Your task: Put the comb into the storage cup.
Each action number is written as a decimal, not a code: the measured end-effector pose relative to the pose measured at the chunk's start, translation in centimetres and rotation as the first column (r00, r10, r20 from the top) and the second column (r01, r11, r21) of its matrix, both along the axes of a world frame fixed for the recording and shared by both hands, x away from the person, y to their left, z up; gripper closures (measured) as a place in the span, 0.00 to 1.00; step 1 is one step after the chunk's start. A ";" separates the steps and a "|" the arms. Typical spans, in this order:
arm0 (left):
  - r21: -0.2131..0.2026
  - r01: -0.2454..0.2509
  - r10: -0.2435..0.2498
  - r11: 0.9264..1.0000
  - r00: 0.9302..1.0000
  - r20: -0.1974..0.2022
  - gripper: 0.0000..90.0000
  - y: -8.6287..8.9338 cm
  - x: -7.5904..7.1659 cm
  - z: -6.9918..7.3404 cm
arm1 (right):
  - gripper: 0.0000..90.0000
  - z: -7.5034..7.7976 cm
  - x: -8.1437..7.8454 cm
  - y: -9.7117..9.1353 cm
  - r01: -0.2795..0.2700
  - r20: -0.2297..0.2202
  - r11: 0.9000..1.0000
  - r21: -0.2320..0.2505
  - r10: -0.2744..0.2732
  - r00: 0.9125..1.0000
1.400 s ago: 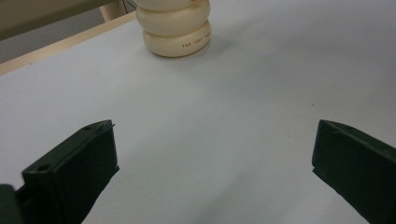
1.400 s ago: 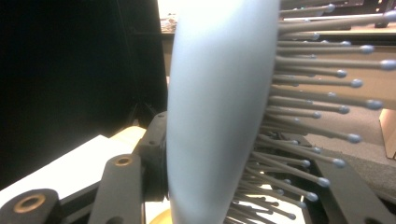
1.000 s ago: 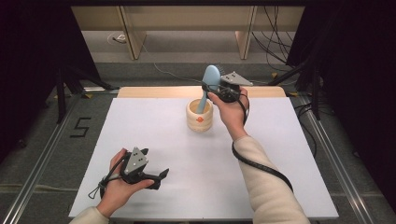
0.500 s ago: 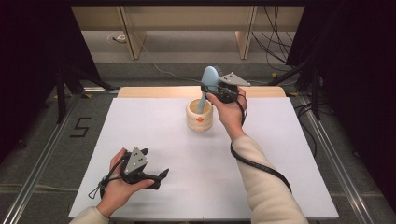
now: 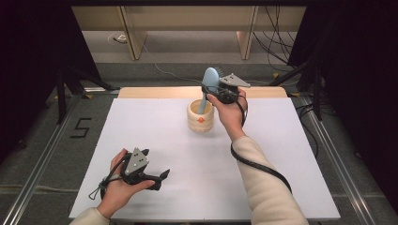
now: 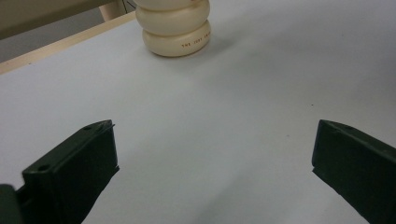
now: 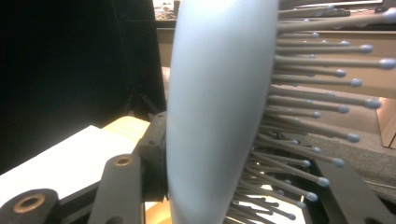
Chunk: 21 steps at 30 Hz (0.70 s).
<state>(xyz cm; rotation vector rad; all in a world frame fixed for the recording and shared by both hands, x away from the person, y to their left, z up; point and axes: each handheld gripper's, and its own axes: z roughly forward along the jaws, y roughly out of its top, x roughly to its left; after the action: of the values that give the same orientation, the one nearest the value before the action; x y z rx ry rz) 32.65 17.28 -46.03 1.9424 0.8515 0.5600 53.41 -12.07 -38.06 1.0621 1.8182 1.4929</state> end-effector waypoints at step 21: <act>-0.001 0.001 -0.001 1.000 1.000 0.001 0.00 0.0 0.0 0.0 | 0.56 -1.1 0.3 0.4 0.009 -0.019 1.000 -0.010 -0.009 1.000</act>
<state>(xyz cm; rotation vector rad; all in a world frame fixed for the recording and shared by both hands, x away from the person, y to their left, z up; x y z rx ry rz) 32.64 17.27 -46.04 1.9416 0.8505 0.5599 53.75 -11.66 -39.12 1.0817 1.8296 1.4712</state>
